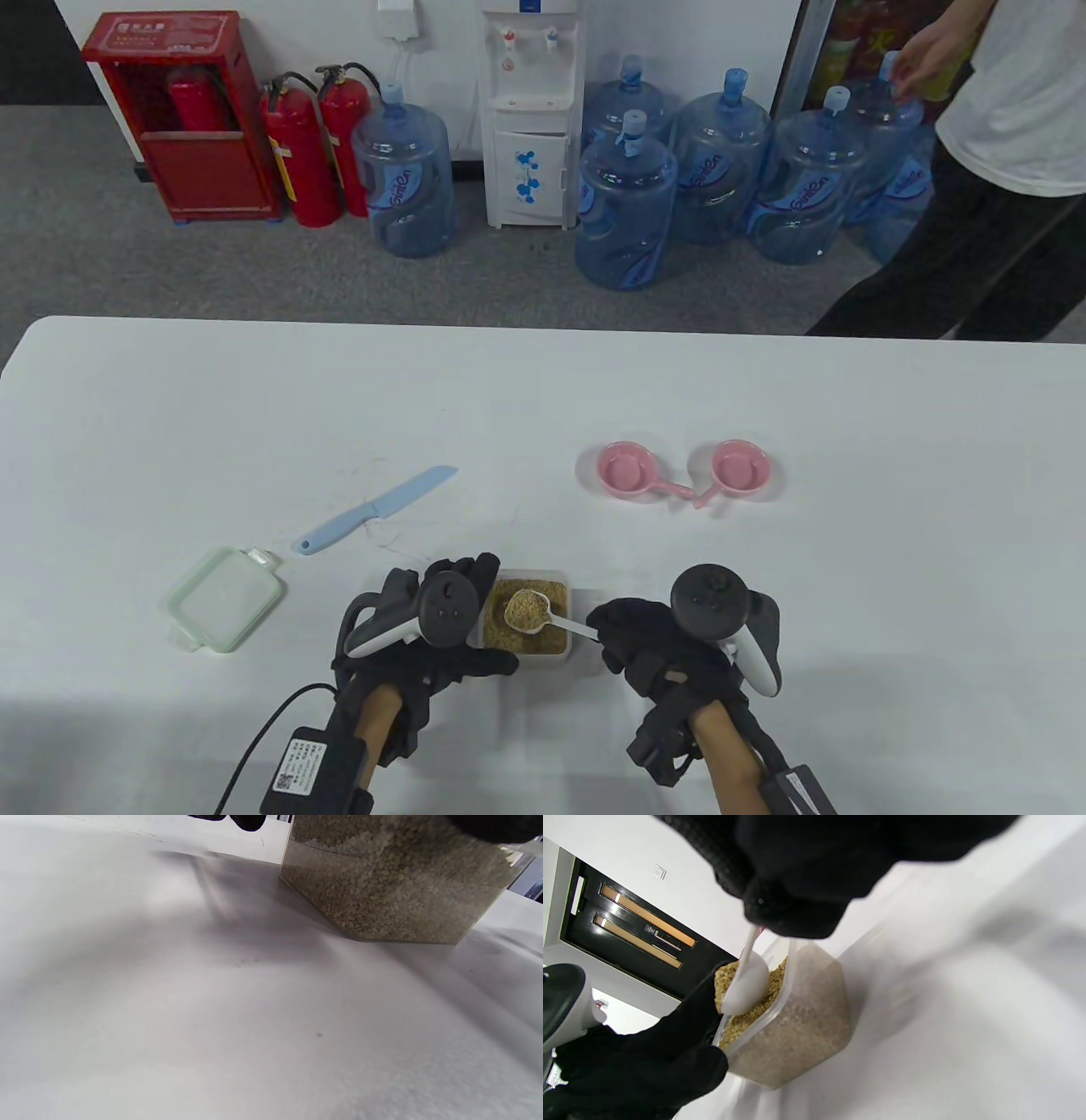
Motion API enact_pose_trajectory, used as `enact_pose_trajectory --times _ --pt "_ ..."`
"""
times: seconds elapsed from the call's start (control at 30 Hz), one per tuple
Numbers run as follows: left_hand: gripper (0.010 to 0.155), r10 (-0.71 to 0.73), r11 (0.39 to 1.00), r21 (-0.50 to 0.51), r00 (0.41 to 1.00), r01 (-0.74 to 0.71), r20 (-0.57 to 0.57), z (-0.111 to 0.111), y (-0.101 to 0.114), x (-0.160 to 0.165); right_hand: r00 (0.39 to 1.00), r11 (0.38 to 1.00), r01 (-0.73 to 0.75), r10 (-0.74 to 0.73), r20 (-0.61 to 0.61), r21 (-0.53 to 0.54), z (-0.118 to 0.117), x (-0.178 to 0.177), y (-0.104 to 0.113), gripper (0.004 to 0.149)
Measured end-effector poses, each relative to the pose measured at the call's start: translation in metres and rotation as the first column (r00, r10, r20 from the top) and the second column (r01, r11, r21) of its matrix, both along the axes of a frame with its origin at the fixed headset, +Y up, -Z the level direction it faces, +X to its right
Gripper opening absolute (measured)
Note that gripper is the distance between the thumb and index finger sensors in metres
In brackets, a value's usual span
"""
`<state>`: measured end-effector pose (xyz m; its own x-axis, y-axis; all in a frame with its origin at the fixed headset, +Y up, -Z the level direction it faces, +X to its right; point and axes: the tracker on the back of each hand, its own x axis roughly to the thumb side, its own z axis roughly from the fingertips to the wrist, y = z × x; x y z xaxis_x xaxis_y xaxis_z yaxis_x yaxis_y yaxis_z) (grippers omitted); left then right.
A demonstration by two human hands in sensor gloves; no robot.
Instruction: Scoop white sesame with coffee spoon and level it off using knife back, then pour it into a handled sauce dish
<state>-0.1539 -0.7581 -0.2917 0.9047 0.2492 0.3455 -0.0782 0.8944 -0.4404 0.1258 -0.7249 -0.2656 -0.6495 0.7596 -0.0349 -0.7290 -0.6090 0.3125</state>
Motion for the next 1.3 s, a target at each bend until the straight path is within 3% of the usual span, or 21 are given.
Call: enact_pose_trajectory --times 0.4,0.57,0.7,0.9,1.0,1.17,1.3 --pt "0.111 0.012 1.0 -0.001 1.0 -0.012 0.026 -0.002 0.01 -0.013 1.0 1.0 0.011 -0.011 0.0 0.003 -0.001 0.003 0.0 0.04" --pt "0.1 0.082 0.996 0.046 0.987 -0.076 -0.141 -0.022 0.031 -0.054 1.0 1.0 0.011 -0.011 -0.002 0.011 -0.001 0.003 0.0 0.04" --pt "0.082 -0.108 0.99 0.047 0.924 0.134 -0.367 -0.046 0.035 -0.09 1.0 1.0 0.011 -0.011 -0.002 0.015 -0.001 0.004 -0.001 0.041" --pt "0.068 -0.25 0.96 -0.023 0.821 0.278 -0.514 -0.079 0.023 -0.118 1.0 1.0 0.0 0.001 -0.014 0.02 -0.002 0.003 0.0 0.04" --pt "0.065 -0.315 0.939 -0.039 0.807 0.342 -0.5 -0.094 0.018 -0.114 1.0 1.0 0.007 -0.006 -0.016 0.019 -0.002 0.003 -0.001 0.041" --pt "0.056 -0.513 0.837 -0.073 0.73 0.543 -0.451 -0.114 0.009 -0.1 1.0 1.0 0.008 -0.007 -0.017 0.022 -0.002 0.005 0.0 0.041" --pt "0.055 -0.534 0.827 -0.089 0.724 0.556 -0.437 -0.123 0.0 -0.097 1.0 1.0 0.016 -0.016 -0.019 0.013 -0.003 0.006 0.0 0.041"
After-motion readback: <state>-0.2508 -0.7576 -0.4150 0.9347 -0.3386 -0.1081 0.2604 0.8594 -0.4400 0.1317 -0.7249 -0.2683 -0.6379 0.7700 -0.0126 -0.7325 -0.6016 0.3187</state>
